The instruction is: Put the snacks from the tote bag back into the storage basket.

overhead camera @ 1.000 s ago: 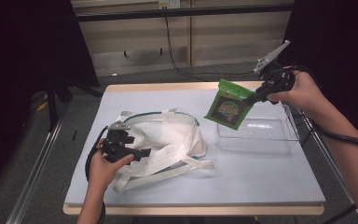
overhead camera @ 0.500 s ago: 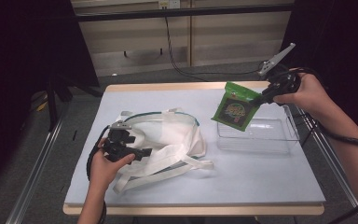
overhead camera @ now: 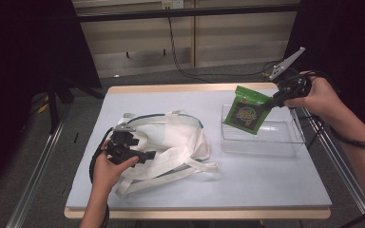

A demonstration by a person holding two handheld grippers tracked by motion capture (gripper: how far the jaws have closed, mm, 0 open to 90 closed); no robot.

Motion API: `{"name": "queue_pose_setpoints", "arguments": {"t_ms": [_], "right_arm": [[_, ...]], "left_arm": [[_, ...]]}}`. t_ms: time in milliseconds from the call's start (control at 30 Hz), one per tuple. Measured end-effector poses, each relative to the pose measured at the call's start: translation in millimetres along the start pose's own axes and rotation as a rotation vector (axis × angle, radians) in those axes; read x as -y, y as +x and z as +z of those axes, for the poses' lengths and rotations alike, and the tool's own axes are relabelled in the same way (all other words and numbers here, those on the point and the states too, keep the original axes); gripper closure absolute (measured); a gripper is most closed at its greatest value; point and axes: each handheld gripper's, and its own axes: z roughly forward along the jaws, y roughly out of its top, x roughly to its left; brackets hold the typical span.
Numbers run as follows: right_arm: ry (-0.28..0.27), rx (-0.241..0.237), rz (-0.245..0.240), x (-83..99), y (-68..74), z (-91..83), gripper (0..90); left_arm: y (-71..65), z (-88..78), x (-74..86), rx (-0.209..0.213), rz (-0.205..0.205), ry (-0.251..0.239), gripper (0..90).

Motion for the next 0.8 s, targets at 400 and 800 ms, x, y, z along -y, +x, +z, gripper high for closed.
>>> {"name": "queue_pose_setpoints", "arguments": {"t_ms": [400, 800], "right_arm": [[0.030, 0.014, -0.029, 7.1, -2.5, 6.5, 85.3], [0.059, 0.003, -0.070, 8.3, 1.6, 22.9, 85.2]], "left_arm": [[-0.2, 1.5, 0.1, -0.001, -0.005, 0.005, 10.3], [0.1, 1.8, -0.1, -0.007, 0.008, 0.014, 10.3]]}}
